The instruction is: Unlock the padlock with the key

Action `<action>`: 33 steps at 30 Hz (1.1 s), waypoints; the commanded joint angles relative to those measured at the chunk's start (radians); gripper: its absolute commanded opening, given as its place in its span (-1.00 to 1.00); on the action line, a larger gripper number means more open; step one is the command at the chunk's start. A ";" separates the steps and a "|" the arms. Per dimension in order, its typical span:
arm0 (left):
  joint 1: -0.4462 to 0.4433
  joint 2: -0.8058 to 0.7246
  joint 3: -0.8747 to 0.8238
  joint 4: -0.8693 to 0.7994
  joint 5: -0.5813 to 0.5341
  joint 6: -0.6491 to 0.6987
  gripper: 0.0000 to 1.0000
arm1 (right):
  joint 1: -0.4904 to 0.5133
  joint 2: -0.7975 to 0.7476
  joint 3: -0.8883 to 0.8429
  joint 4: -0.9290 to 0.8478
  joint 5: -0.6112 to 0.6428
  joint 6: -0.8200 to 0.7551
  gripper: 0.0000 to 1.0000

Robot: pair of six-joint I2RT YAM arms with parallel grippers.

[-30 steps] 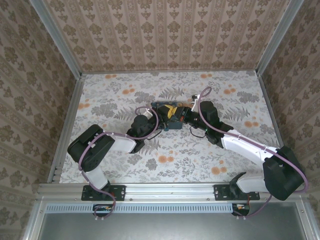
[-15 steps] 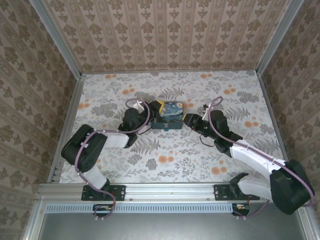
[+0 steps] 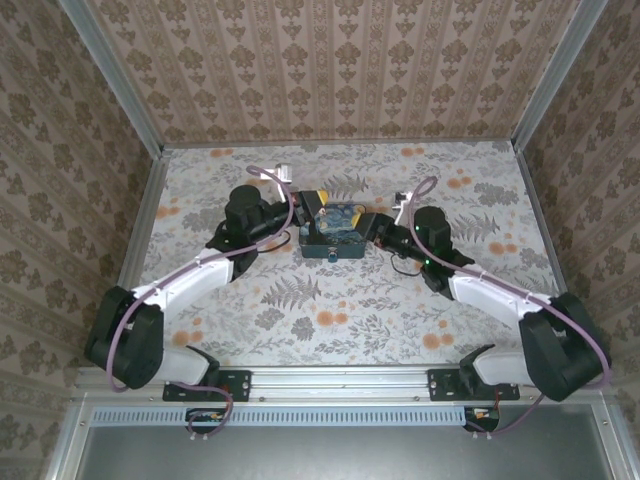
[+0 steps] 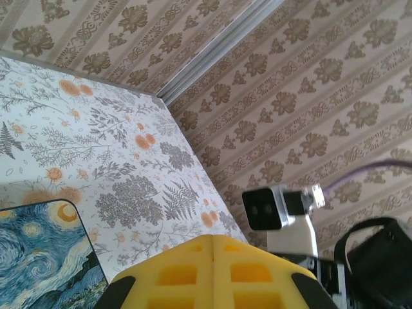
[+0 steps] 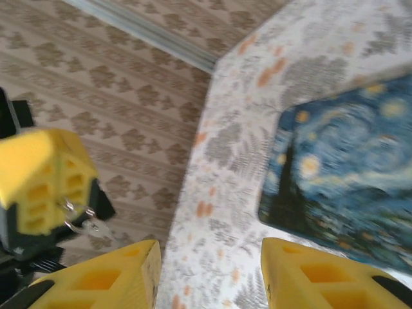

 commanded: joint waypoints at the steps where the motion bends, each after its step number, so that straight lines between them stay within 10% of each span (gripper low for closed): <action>1: -0.012 -0.017 0.004 -0.059 0.018 0.083 -1.00 | 0.000 0.051 0.047 0.233 -0.102 0.043 -0.08; 33: -0.066 0.083 -0.022 0.198 -0.018 -0.140 -1.00 | 0.059 0.148 0.073 0.374 -0.135 0.057 -0.30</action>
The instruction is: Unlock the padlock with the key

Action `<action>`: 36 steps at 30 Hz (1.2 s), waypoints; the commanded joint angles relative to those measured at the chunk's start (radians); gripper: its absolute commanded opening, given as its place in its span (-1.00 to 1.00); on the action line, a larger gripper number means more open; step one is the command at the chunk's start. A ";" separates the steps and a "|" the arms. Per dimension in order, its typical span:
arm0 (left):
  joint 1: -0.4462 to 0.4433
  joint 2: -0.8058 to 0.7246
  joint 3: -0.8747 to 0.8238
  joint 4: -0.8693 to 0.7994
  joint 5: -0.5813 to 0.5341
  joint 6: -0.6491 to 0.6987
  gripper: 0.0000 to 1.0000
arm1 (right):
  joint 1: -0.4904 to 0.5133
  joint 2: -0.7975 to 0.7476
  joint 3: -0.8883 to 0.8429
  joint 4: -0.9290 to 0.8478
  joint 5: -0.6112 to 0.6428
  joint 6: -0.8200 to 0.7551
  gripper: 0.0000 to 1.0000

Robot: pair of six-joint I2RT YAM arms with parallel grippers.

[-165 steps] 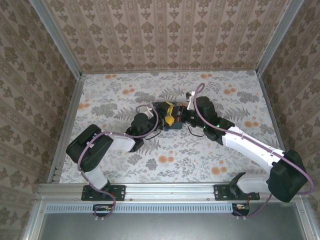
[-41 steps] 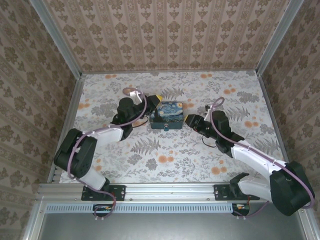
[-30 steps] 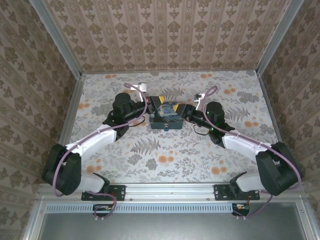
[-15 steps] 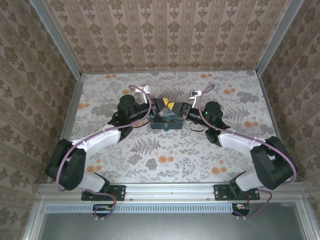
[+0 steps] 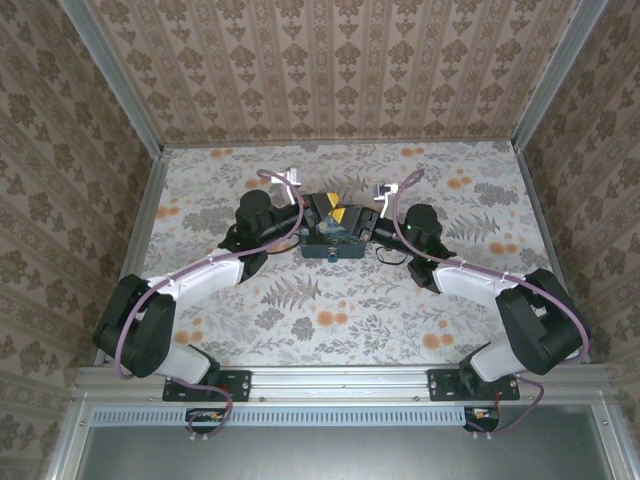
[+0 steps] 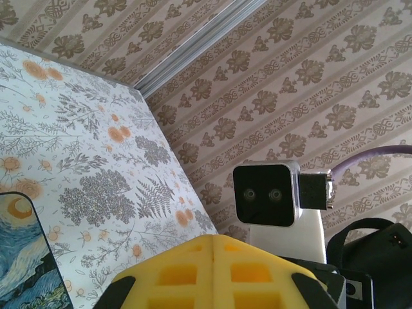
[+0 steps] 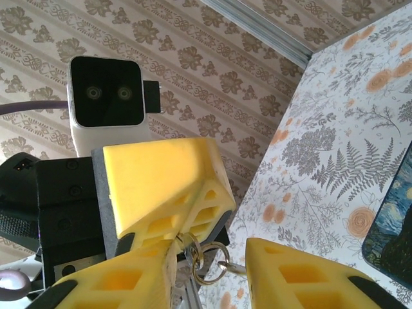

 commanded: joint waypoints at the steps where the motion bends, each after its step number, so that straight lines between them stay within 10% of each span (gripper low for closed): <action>1: -0.010 0.007 -0.009 0.043 -0.005 -0.010 -1.00 | 0.006 0.011 0.032 0.046 -0.013 0.001 -0.31; 25: -0.020 0.038 0.010 0.047 -0.023 -0.033 -1.00 | 0.005 0.025 0.039 0.042 -0.043 0.006 -1.00; 31: 0.041 -0.010 -0.016 0.049 -0.041 -0.076 0.13 | -0.011 0.000 0.008 0.039 -0.038 0.005 -1.00; 36: 0.117 -0.101 -0.046 -0.014 -0.035 -0.060 0.43 | -0.015 -0.025 -0.017 0.003 -0.032 -0.009 -1.00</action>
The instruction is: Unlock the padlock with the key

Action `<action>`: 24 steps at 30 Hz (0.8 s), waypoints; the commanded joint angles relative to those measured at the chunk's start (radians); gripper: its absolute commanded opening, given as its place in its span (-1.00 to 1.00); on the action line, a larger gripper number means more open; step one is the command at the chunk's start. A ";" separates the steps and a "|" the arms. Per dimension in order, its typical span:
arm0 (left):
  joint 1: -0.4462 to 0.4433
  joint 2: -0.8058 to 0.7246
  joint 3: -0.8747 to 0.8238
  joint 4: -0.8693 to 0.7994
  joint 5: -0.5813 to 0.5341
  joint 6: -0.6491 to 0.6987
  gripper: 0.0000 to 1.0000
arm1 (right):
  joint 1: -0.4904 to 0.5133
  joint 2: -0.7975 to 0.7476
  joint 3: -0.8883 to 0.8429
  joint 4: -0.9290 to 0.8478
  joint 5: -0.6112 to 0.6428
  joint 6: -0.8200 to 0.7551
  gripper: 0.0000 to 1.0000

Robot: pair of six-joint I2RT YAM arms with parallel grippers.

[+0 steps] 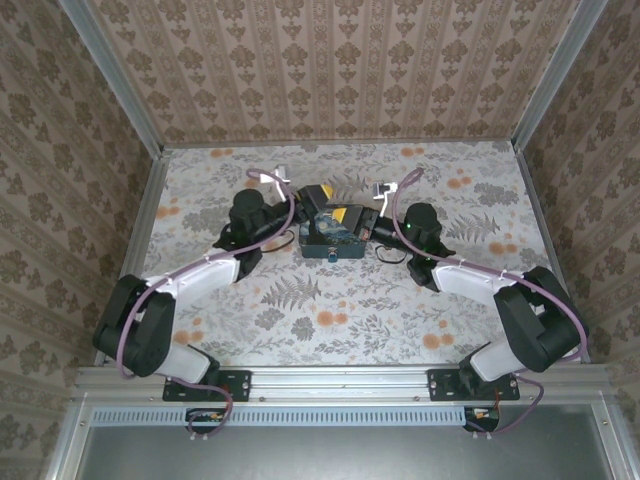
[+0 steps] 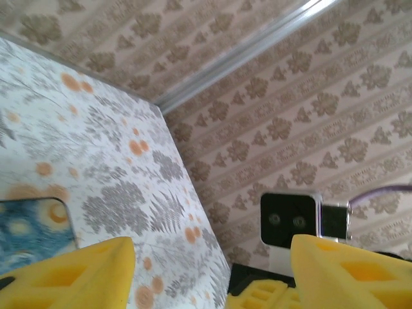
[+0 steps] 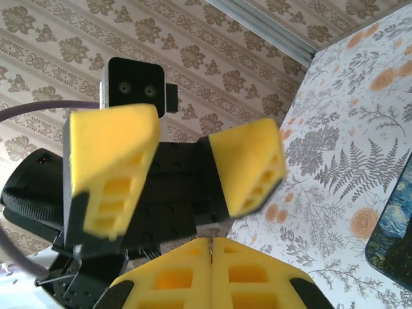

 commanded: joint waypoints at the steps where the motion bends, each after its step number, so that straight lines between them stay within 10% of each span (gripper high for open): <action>1: 0.039 -0.083 -0.016 -0.028 -0.001 0.011 0.48 | -0.005 -0.040 -0.025 -0.008 -0.012 -0.016 -1.00; 12: 0.062 -0.027 0.182 -0.678 -0.089 0.273 0.62 | -0.035 -0.126 -0.143 -0.162 0.186 -0.021 -1.00; 24: 0.105 0.159 0.112 -0.632 -0.096 0.339 0.67 | -0.082 0.117 -0.198 0.030 0.135 0.027 -1.00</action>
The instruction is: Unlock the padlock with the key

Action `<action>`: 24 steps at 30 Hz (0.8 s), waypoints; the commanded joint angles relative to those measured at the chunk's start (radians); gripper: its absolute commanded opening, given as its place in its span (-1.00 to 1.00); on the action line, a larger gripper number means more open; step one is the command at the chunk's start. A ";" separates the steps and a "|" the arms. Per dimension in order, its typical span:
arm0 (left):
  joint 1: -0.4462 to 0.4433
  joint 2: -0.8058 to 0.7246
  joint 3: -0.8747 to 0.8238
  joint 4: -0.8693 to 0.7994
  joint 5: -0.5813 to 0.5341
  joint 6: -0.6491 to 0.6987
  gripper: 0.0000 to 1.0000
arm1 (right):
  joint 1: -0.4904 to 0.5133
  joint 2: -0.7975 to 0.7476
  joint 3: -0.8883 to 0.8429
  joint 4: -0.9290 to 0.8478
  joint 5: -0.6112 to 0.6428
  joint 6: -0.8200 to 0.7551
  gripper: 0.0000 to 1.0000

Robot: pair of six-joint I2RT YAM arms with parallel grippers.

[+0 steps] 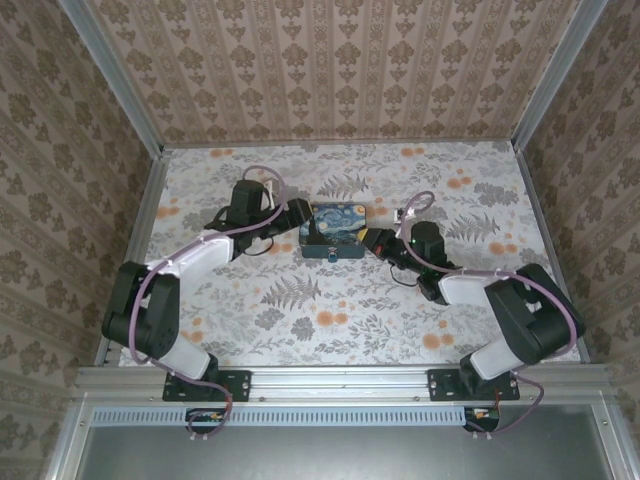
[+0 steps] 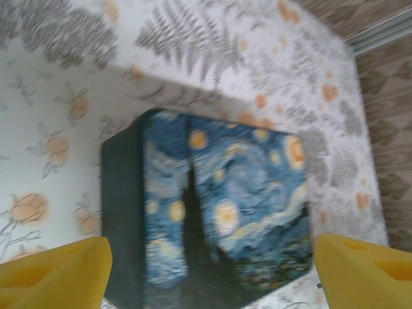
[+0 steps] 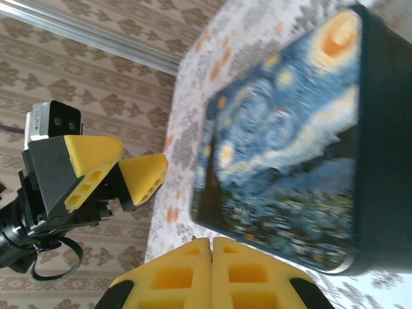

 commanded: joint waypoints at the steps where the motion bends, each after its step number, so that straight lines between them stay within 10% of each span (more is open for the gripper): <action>1: -0.003 0.019 -0.036 0.039 -0.004 0.024 0.68 | -0.010 0.067 0.000 0.100 -0.046 0.021 -1.00; 17: -0.135 -0.021 -0.077 0.099 -0.120 -0.041 0.71 | -0.125 0.247 0.009 0.312 -0.248 0.103 -1.00; 24: -0.240 -0.151 -0.206 0.108 -0.210 -0.088 0.73 | -0.125 -0.007 0.003 -0.021 -0.245 -0.023 -1.00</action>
